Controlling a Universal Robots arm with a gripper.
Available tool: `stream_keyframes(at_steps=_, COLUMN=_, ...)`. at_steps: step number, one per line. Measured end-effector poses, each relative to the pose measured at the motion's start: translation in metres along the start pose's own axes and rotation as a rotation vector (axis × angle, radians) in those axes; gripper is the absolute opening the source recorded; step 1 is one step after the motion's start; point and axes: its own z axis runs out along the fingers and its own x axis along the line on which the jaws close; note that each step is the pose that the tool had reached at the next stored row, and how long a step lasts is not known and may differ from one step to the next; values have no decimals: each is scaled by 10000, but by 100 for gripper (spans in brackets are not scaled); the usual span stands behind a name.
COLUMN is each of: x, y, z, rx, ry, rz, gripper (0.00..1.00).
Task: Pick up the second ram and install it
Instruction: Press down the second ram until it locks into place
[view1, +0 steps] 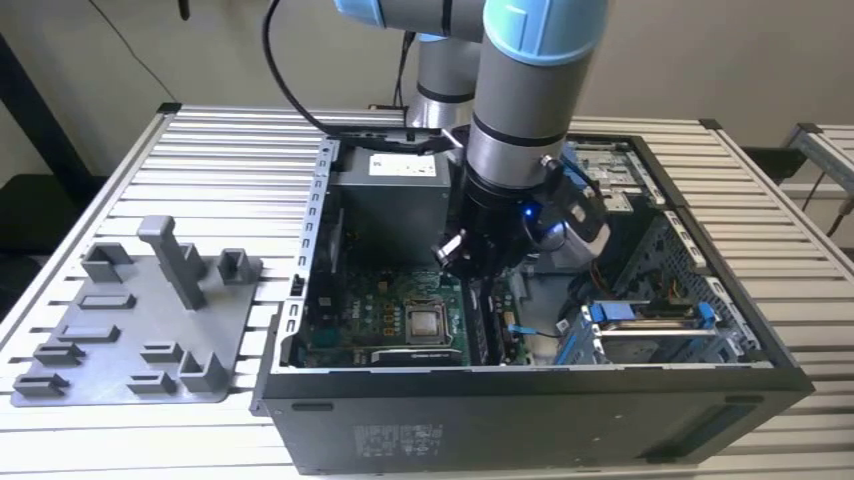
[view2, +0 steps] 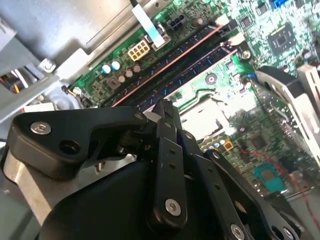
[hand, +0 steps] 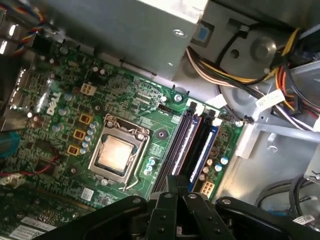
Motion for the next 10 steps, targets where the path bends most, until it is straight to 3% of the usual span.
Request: stream_keyframes(at_steps=10, x=0, y=0, z=1, rx=-31, ry=-3, rz=-1779, gripper=11)
